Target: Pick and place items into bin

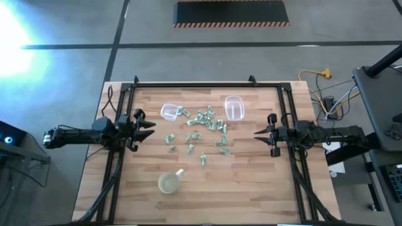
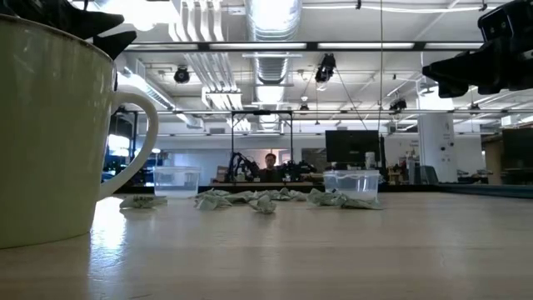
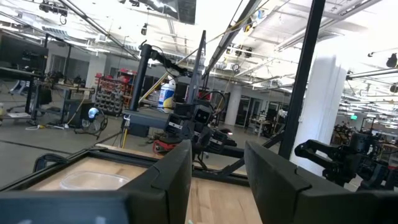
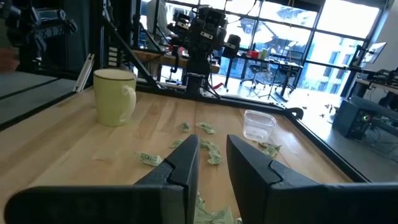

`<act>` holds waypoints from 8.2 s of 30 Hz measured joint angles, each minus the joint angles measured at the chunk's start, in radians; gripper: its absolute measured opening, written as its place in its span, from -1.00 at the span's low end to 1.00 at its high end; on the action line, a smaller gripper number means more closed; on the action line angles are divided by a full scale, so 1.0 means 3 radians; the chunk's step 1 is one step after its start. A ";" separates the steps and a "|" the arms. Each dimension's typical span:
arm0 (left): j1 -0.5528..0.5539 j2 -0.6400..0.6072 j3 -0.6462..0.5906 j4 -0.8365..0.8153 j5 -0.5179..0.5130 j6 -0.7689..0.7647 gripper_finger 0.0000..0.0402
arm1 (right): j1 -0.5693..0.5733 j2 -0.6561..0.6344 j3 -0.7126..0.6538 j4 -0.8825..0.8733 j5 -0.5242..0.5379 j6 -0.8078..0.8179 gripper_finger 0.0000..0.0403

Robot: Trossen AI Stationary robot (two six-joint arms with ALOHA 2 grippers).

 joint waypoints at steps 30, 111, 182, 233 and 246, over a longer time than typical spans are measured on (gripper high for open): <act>-0.0001 0.0001 0.0000 0.0131 0.0000 0.0001 -0.34 | 0.0001 -0.0004 0.0001 0.0541 0.0435 0.0838 -0.64; -0.0496 0.4636 0.2481 -0.2917 -0.0308 0.0601 -0.69 | 0.0000 0.0128 0.0479 -0.0227 0.0549 -0.0212 -0.64; 0.0707 0.3070 0.2549 -0.3119 -0.1238 0.0973 -0.43 | 0.0018 0.1750 0.0250 0.0486 0.0232 0.0842 -0.64; 0.0342 0.2288 0.1840 -0.2311 -0.1237 0.1069 -0.43 | 0.0498 0.5501 0.2223 -0.0076 0.0709 0.1346 -0.79; 0.0342 0.2288 0.1841 -0.2297 -0.1238 0.1068 -0.43 | 0.0552 0.5120 0.2407 -0.0248 0.0724 0.1075 -0.96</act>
